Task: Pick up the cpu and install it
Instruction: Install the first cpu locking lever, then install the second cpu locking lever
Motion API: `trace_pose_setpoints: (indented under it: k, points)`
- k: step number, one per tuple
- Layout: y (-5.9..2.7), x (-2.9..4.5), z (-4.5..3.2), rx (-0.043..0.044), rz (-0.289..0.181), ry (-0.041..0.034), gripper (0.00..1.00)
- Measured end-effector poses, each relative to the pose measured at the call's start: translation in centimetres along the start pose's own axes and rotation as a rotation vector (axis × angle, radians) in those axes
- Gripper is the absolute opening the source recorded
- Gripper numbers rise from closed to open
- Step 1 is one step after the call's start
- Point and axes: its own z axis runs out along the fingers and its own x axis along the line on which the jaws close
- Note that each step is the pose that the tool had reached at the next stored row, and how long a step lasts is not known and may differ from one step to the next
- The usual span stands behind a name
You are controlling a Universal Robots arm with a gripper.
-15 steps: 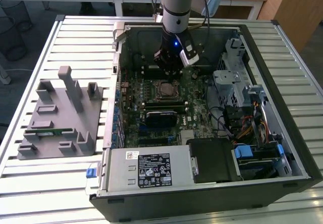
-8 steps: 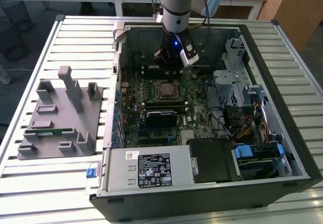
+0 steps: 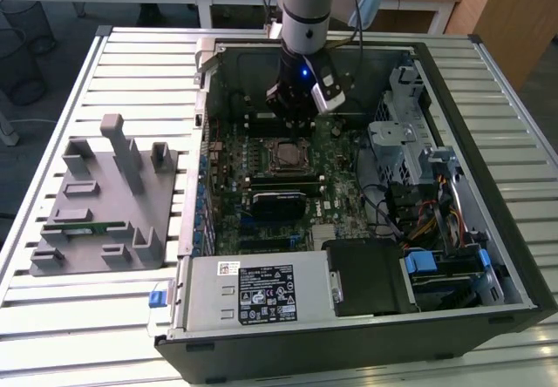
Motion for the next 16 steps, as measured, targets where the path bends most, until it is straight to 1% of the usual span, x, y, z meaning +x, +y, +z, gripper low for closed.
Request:
trace_pose_setpoints:
  k: [3, 16]
  points:
    - [-0.19, 0.0, -0.01, 0.0, 0.0, 0.0, 0.11]
    - [-0.49, -0.09, -0.02, 0.0001, 0.0, 0.0001, 0.11]
